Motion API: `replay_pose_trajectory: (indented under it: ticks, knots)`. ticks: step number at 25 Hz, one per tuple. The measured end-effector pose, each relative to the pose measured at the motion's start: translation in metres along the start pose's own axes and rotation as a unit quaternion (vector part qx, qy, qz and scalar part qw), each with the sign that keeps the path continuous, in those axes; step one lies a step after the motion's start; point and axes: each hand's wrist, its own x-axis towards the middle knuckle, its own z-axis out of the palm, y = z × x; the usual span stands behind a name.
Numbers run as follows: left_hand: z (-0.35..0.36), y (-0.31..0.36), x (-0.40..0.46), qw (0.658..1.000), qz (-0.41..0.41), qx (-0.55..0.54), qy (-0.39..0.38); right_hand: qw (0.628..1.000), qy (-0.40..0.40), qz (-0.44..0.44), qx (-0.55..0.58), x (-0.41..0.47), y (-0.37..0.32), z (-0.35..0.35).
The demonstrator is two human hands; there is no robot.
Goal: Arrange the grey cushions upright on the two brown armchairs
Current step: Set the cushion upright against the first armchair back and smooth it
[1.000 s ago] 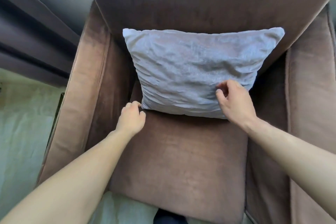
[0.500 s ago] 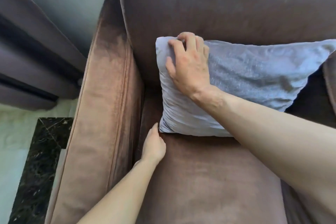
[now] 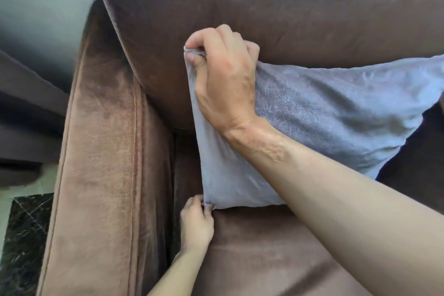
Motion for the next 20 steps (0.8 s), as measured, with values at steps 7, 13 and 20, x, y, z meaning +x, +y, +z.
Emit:
replay_pose_trajectory:
  ticks: [7,13,20]
  knots:
    - [0.003,0.011,-0.010,0.994,-0.026,0.105,0.003,0.999,-0.035,-0.001,0.001,0.005,0.002,-0.007]
    - [-0.034,0.064,-0.031,0.994,0.040,0.053,0.089,0.999,-0.014,-0.038,0.007,-0.030,0.057,-0.076]
    - [0.010,0.292,-0.067,0.768,0.617,0.081,0.155,0.904,0.133,0.405,-0.005,-0.161,0.264,-0.179]
